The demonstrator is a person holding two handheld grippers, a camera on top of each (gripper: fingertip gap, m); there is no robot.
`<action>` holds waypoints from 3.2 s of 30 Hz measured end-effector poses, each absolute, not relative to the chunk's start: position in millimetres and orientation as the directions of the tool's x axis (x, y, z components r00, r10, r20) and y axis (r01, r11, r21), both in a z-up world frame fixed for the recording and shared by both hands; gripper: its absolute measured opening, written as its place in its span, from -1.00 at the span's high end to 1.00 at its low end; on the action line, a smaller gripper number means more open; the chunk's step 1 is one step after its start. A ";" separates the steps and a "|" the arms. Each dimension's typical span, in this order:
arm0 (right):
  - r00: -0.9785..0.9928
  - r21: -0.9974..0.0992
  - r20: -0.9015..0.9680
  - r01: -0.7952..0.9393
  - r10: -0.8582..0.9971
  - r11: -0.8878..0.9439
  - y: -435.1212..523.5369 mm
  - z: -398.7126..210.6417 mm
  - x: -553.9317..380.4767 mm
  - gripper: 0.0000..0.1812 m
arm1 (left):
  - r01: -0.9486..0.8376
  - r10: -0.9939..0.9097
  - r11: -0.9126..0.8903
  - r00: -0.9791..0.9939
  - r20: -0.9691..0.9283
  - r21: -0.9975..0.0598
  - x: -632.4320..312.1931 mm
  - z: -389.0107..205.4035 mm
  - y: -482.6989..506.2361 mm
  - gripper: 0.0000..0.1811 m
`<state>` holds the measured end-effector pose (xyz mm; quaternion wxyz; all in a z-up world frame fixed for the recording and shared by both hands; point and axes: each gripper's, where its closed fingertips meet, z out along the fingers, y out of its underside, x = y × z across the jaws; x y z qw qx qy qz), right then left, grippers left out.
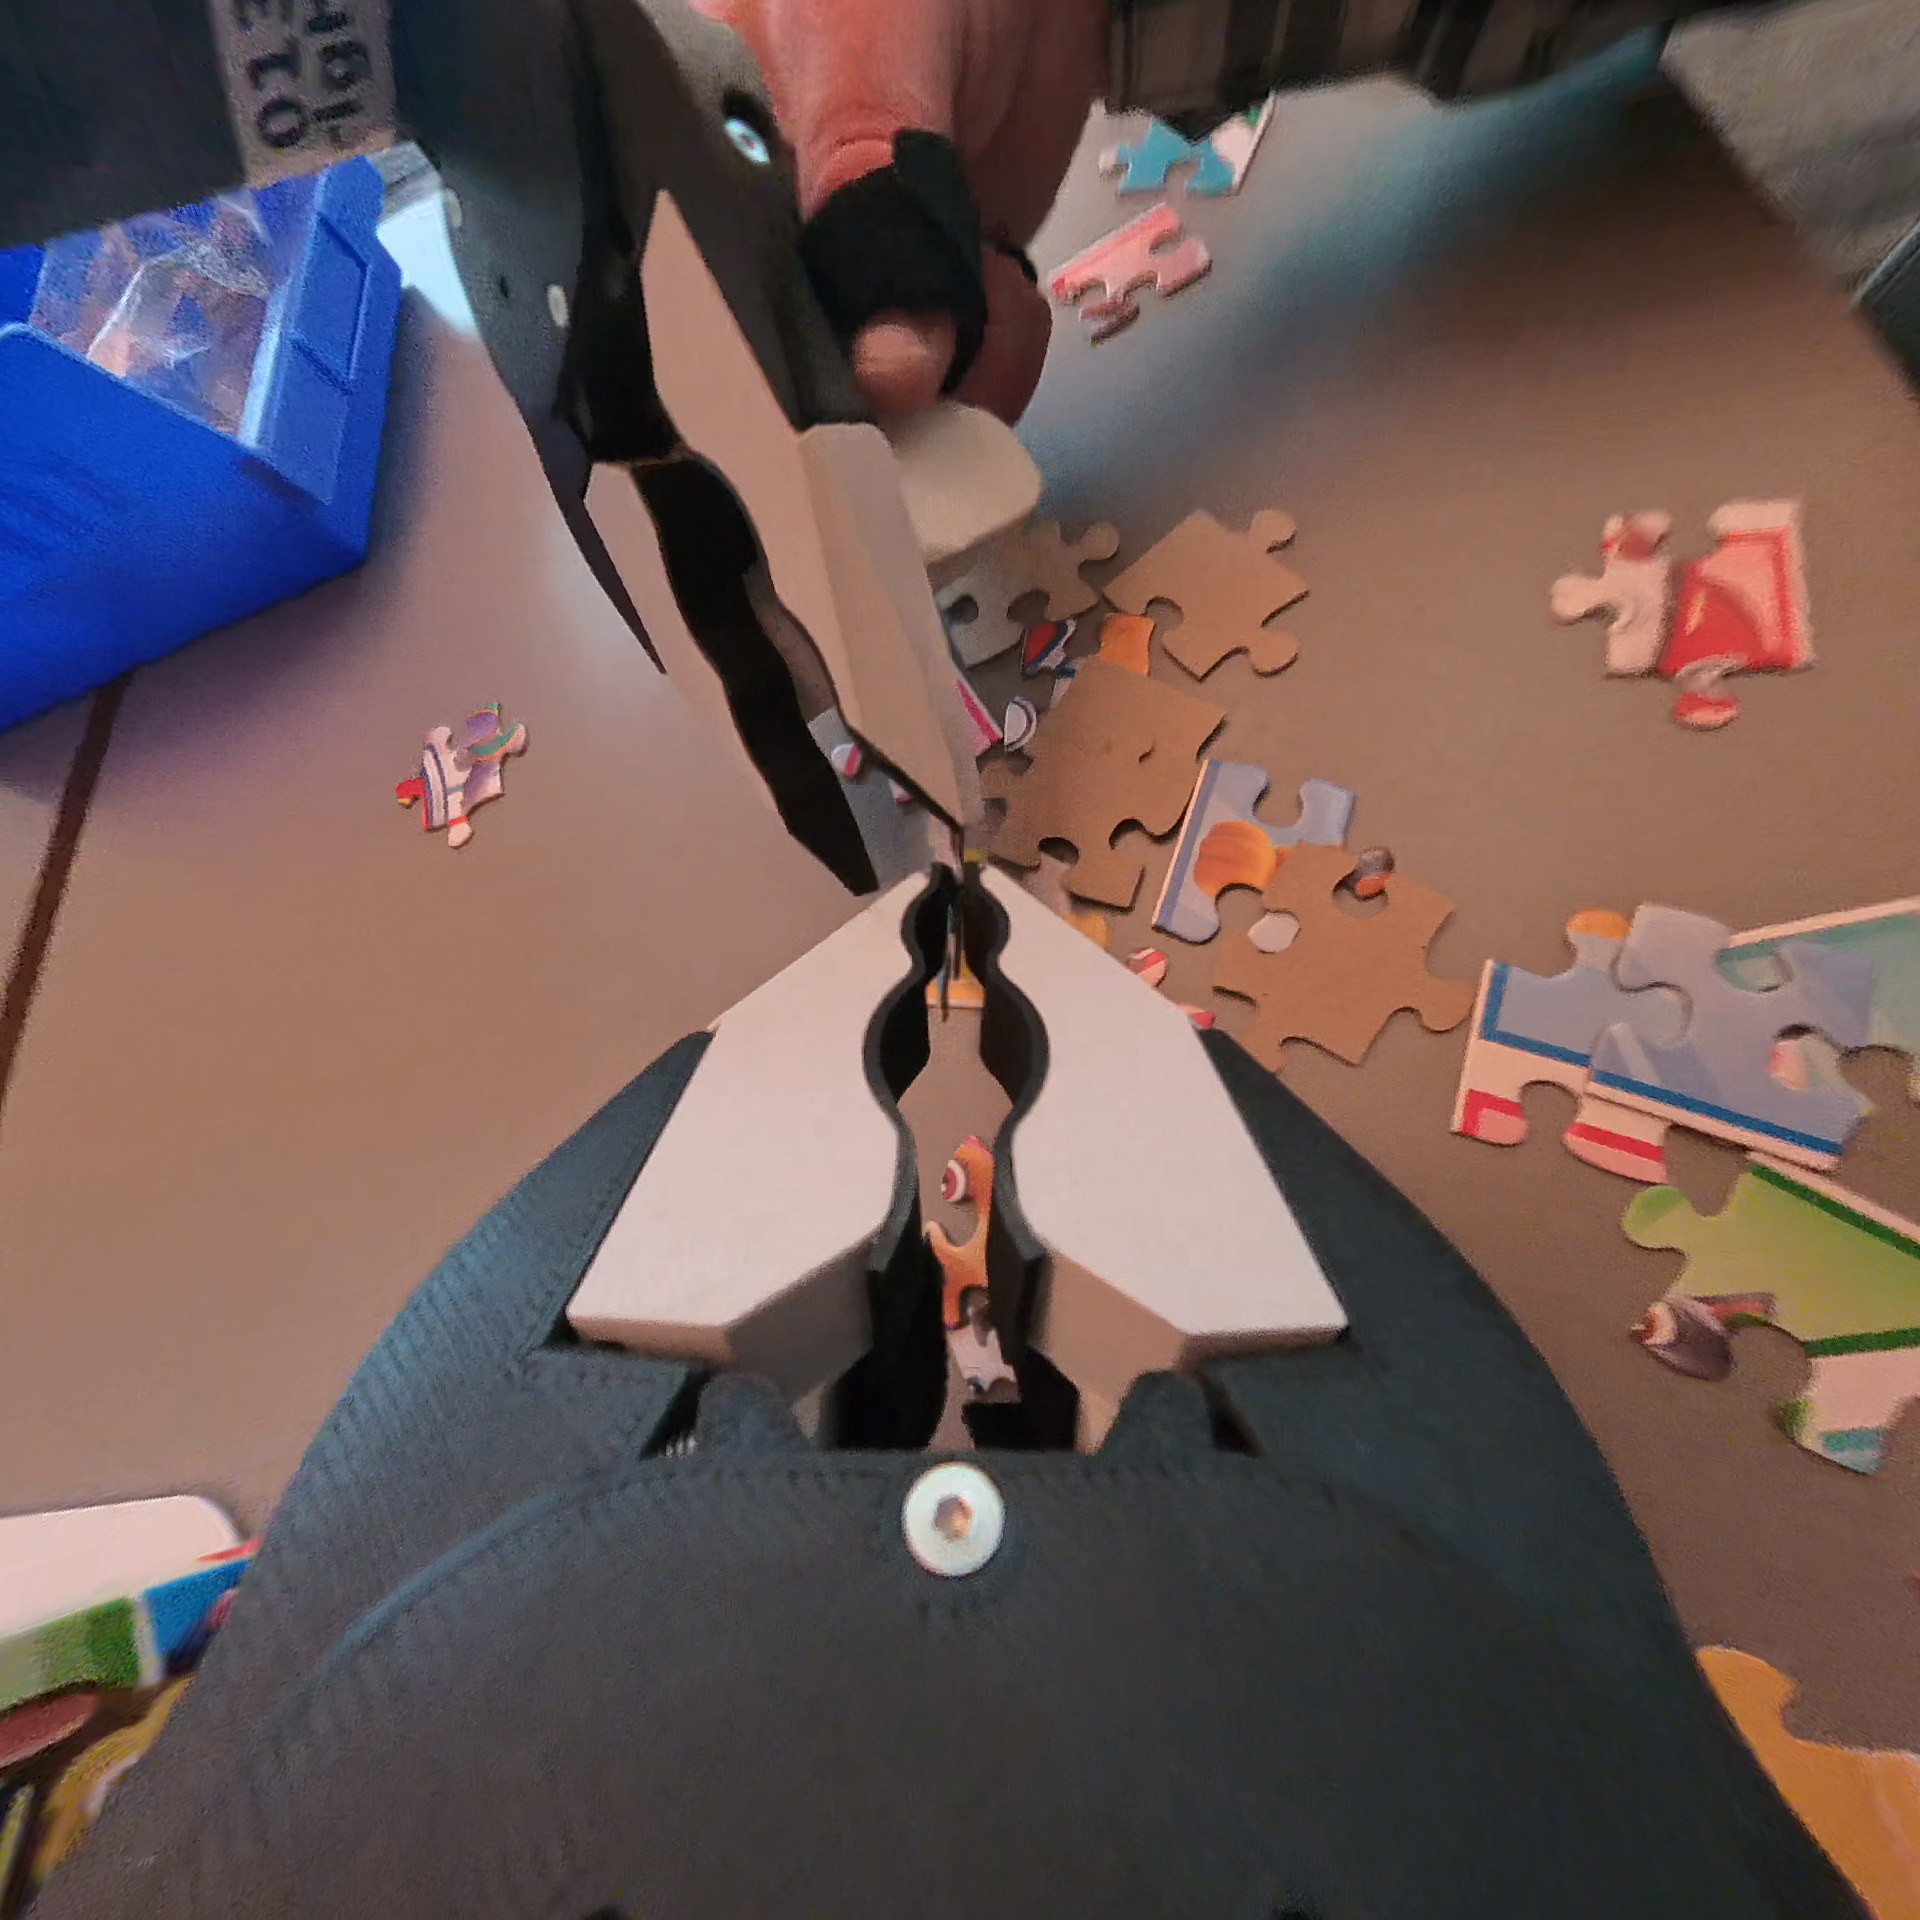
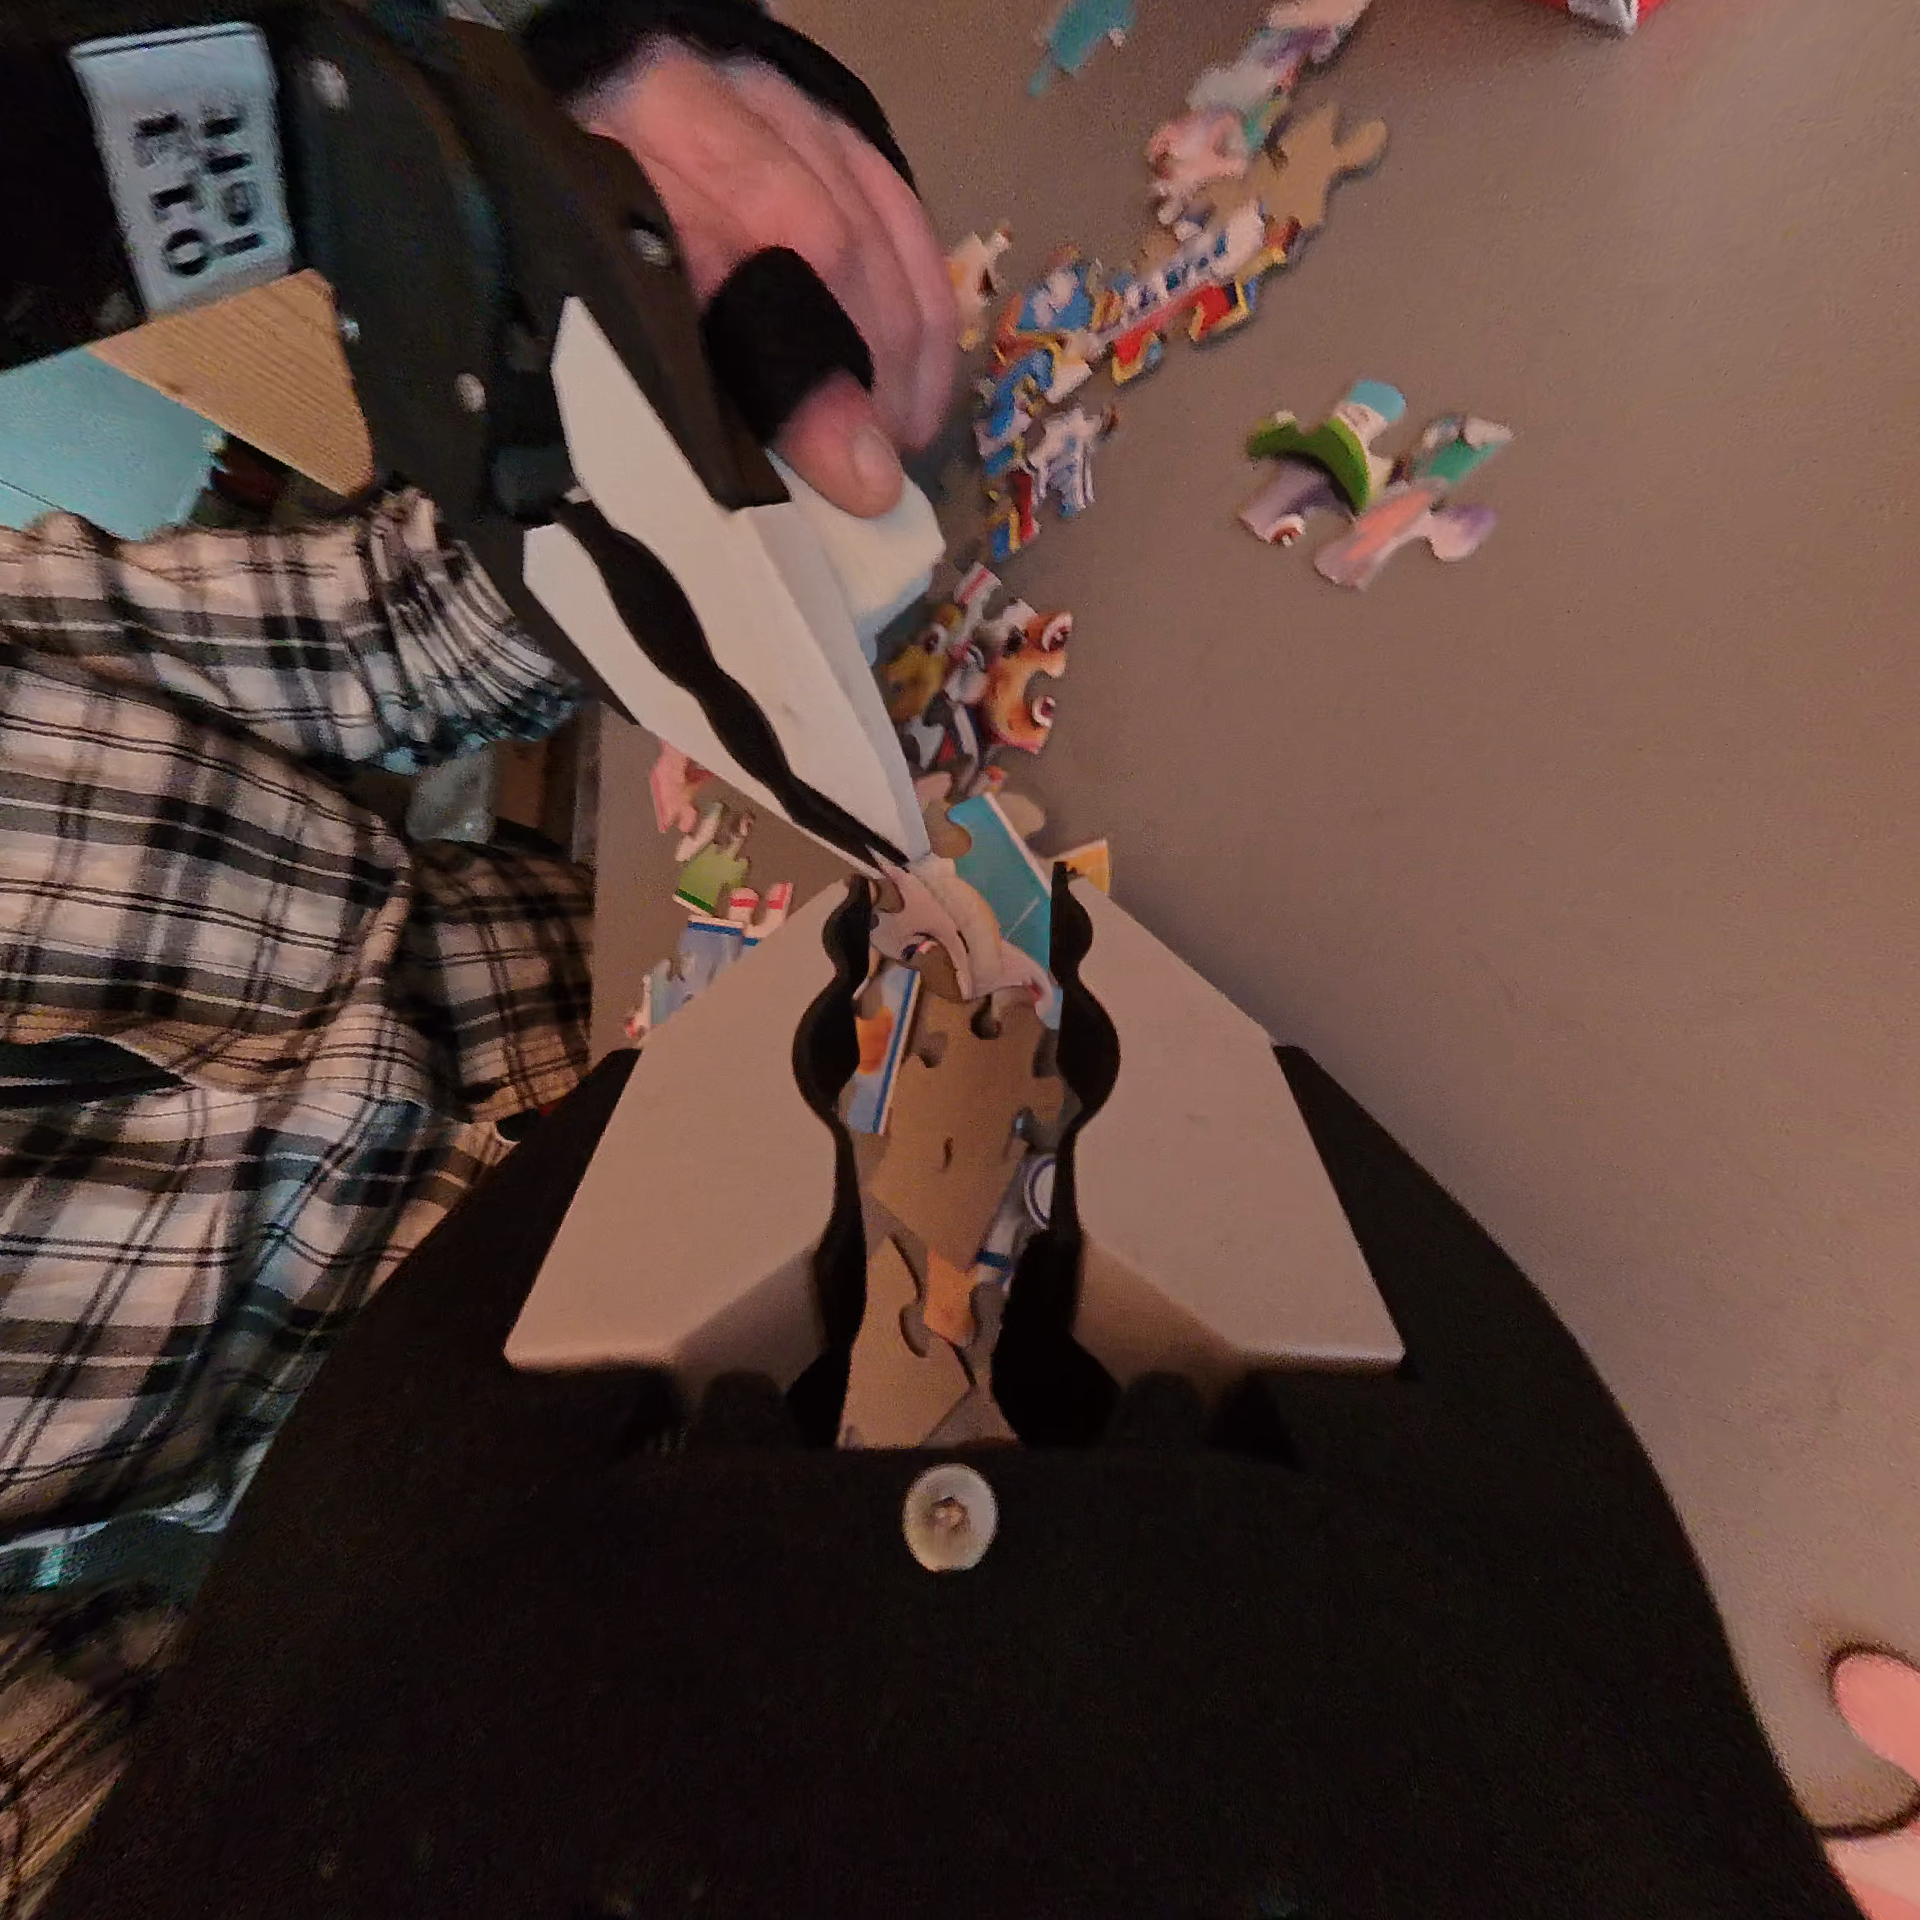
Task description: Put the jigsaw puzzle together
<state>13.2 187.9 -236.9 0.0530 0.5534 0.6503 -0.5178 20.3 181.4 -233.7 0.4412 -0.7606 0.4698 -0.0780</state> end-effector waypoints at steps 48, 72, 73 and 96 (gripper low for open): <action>-0.298 -0.734 -0.628 0.535 0.719 -0.419 213.8 -197.2 -18.6 1.00 | -0.011 -0.563 -0.607 0.712 0.420 -0.795 -52.5 -201.9 179.7 0.99; -0.356 -0.779 -0.577 0.510 0.735 -0.365 193.3 -191.6 -39.6 1.00 | 0.042 -0.593 -0.570 0.670 0.446 -0.821 -63.7 -186.9 172.3 1.00; -0.342 -0.777 -0.575 0.512 0.744 -0.366 197.0 -194.8 -38.9 1.00 | 0.049 -0.587 -0.562 0.680 0.439 -0.826 -66.3 -185.5 173.4 1.00; -0.284 -0.846 -0.405 0.477 0.869 -0.238 209.3 -197.5 -39.7 0.77 | 0.087 -0.570 -0.581 0.666 0.481 -0.809 -66.7 -189.9 155.3 1.00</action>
